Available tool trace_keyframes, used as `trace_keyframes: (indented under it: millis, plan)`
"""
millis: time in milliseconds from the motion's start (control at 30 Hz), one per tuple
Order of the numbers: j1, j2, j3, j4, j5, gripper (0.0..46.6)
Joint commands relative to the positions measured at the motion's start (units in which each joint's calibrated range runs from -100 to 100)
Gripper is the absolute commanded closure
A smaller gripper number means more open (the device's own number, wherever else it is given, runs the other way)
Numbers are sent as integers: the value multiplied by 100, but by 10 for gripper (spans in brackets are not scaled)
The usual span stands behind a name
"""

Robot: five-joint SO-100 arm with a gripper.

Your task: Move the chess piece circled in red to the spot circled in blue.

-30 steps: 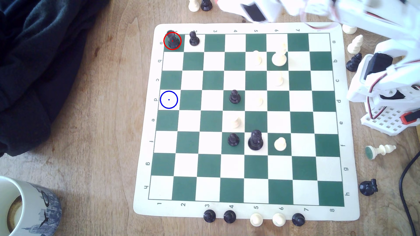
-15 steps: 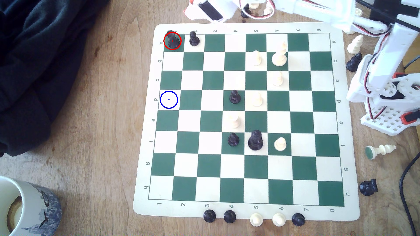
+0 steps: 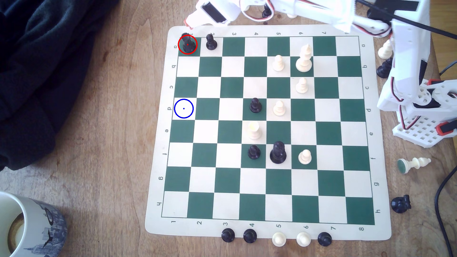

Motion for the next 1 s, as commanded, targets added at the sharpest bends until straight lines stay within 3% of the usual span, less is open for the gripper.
trace_keyframes:
  millis: [0,300,500,967]
  plan:
    - [-75,35,-634,-133,5,292]
    - [-137,765,-1187,-346,-24,299]
    - [-168,1087,-1523,-412,-34,273]
    - [-192,1580,-1822,-551,-78,260]
